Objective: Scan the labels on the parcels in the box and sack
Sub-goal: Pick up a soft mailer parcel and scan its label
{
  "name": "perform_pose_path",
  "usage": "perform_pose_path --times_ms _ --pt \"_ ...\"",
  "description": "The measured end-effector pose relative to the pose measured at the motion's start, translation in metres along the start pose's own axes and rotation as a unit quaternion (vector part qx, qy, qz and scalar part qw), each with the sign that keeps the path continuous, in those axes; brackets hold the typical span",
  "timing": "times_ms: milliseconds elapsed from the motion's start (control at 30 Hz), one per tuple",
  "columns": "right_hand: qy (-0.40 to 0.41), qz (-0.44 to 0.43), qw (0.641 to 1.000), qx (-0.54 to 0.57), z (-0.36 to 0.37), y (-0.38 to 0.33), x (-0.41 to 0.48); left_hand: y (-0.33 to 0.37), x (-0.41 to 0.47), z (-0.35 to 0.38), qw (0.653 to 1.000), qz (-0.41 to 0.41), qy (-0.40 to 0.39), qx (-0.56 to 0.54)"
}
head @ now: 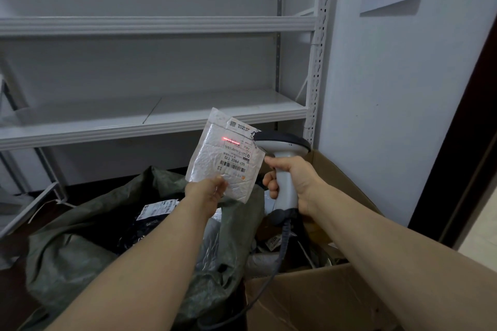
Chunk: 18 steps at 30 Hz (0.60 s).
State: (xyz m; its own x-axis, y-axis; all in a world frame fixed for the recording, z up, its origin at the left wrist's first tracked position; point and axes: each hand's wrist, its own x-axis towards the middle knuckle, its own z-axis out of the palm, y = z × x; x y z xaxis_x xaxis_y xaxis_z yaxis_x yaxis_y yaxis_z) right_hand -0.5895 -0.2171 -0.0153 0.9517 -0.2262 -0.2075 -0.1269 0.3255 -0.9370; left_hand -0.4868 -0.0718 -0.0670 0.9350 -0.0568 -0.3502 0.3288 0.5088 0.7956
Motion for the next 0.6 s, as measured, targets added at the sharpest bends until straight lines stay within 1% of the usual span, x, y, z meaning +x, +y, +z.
perform_pose_path --times_ms 467,533,600 --pt "-0.01 0.006 1.0 -0.005 0.002 0.003 0.003 0.0 0.011 -0.007 1.0 -0.007 -0.001 -0.004" --pt "-0.002 -0.003 1.0 0.018 0.002 0.004 0.003 0.0 0.011 -0.008 1.0 -0.005 0.0 -0.006" --pt "0.009 -0.009 0.998 0.065 0.001 0.003 0.003 0.001 0.012 -0.009 1.0 -0.001 0.004 -0.011"
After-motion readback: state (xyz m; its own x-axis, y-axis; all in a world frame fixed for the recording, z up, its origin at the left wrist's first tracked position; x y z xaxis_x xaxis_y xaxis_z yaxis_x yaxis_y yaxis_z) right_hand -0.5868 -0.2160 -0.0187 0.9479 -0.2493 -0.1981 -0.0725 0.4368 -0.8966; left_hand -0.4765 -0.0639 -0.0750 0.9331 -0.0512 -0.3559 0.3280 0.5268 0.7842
